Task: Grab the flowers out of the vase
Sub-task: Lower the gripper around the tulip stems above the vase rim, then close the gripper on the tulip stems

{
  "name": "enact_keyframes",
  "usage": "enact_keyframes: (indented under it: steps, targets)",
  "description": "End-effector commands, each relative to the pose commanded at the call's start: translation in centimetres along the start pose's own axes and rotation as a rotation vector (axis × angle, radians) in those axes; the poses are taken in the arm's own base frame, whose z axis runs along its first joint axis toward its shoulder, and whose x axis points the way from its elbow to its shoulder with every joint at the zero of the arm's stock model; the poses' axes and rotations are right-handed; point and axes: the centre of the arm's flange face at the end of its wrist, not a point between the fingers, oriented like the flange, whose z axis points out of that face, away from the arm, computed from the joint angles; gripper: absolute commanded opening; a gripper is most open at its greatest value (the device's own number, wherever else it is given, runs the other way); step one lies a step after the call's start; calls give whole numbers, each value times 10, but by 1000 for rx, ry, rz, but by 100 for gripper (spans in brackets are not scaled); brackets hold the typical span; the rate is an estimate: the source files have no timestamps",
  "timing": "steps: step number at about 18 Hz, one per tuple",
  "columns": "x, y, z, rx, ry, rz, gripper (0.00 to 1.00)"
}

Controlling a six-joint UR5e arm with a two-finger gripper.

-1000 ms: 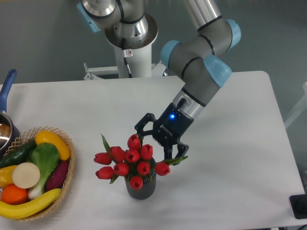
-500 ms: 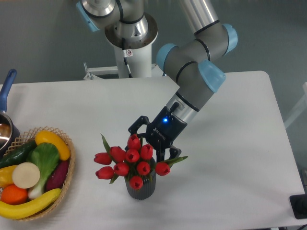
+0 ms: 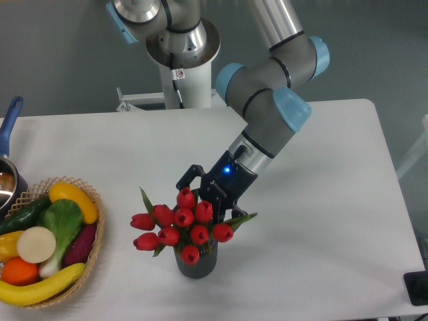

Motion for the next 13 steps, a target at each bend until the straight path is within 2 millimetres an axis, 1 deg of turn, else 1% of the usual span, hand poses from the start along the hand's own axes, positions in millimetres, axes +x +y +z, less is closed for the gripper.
enact_keyframes:
  steps: [1, 3, 6, 13]
  targets:
    - [0, 0, 0, 0, 0, 0, 63]
    - [0, -1, -1, 0, -1, 1, 53]
    - [-1, -1, -2, 0, -3, 2, 48]
    - [-1, -4, -6, 35, -1, -4, 47]
